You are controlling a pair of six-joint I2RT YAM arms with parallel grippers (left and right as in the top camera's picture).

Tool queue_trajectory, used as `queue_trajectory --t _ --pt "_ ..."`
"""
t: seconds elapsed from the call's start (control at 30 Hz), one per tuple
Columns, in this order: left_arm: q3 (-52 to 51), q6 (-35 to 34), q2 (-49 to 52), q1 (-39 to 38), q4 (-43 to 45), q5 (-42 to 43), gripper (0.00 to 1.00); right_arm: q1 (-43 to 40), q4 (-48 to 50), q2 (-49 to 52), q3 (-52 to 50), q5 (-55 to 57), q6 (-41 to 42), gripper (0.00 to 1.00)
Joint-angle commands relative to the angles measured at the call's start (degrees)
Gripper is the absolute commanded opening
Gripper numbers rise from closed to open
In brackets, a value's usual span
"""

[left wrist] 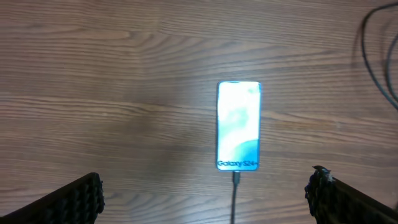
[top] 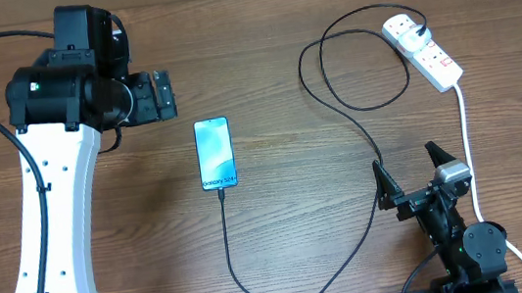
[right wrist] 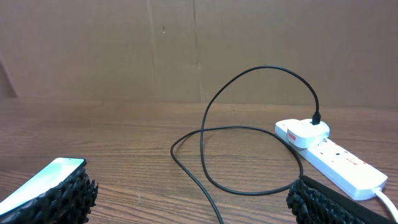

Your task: Plug charger to phone and switch on socket

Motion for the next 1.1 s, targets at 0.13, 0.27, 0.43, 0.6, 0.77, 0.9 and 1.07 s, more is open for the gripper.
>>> queue_trajectory --t 0.13,0.27,0.43,0.6,0.77,0.9,1.07 --pt "-6.0 4.6 -9.6 0.3 13.3 -0.9 1.0 0.4 0.4 -0.6 -0.6 -0.3 -0.3 1.0" --pt "-18.7 6.5 -19.8 0.3 27.2 1.4 1.0 0.4 0.4 -0.6 -0.6 -0.3 -0.2 1.0" --pt "-40.5 7.4 -36.4 3.7 44.1 5.6 1.0 0.4 0.4 -0.6 -0.6 -0.3 -0.3 1.0" --pt "-57.6 9.8 -49.9 6.0 55.6 7.3 1.0 0.4 0.4 -0.6 -0.6 -0.3 -0.3 1.0" --pt "-73.3 13.0 -63.0 6.1 65.8 7.2 1.0 0.4 0.4 -0.6 -0.6 -0.3 -0.3 1.0" --pt "-83.5 14.1 -72.1 6.1 69.5 5.9 1.0 0.4 0.4 -0.6 -0.6 -0.3 -0.3 1.0" --pt "-92.8 14.1 -82.0 5.9 71.0 3.0 1.0 0.4 0.4 -0.6 -0.6 -0.3 -0.2 1.0"
